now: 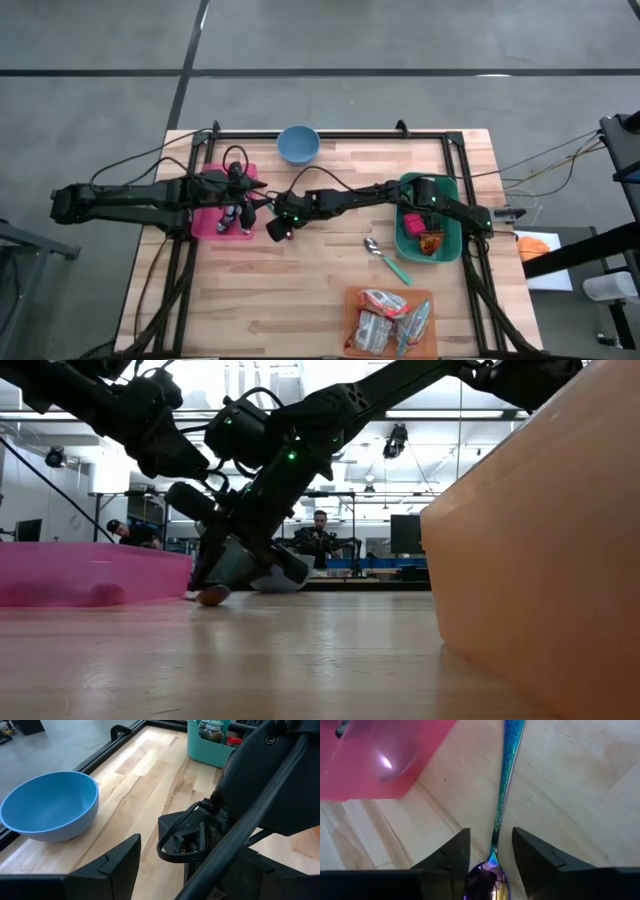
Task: Pick & Place Food Item
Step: Put the purple spoon into the pink bin
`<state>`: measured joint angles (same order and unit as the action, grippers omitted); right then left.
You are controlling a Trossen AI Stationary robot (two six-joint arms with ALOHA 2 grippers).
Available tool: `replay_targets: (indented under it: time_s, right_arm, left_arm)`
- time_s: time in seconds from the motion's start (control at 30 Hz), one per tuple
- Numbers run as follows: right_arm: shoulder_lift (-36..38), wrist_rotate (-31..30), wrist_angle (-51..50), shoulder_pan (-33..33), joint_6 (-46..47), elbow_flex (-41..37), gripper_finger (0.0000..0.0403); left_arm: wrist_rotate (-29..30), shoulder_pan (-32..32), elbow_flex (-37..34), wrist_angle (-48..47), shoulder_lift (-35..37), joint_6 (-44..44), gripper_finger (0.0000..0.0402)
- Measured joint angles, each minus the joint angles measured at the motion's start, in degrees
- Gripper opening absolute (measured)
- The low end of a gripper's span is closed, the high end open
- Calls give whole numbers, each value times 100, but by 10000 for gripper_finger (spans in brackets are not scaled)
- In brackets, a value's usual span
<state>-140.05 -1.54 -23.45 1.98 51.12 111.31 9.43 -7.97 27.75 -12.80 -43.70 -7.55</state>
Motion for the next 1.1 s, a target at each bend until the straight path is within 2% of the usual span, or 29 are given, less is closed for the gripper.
replay_targets:
  time_s: [0.27, 0.4, 0.6, 0.8, 1.1]
  right_arm:
    - [265, -6, -793, -50, -163, -7, 157]
    - [419, -211, -945, -74, -261, -36, 157]
    - [882, -588, -891, -149, -206, -514, 157]
    - [1856, -1098, -63, -386, -238, -1636, 157]
    - [3776, -1929, 2286, -786, -861, -4323, 157]
  left_arm:
    - [-7, 3, 5, 11, 0, 0, 238]
    - [-21, 4, 13, 19, 0, 0, 238]
    - [-66, 5, 16, 38, 0, -15, 238]
    - [101, -9, -11, -89, -26, 3, 238]
    - [3, 0, -2, -172, -7, 8, 238]
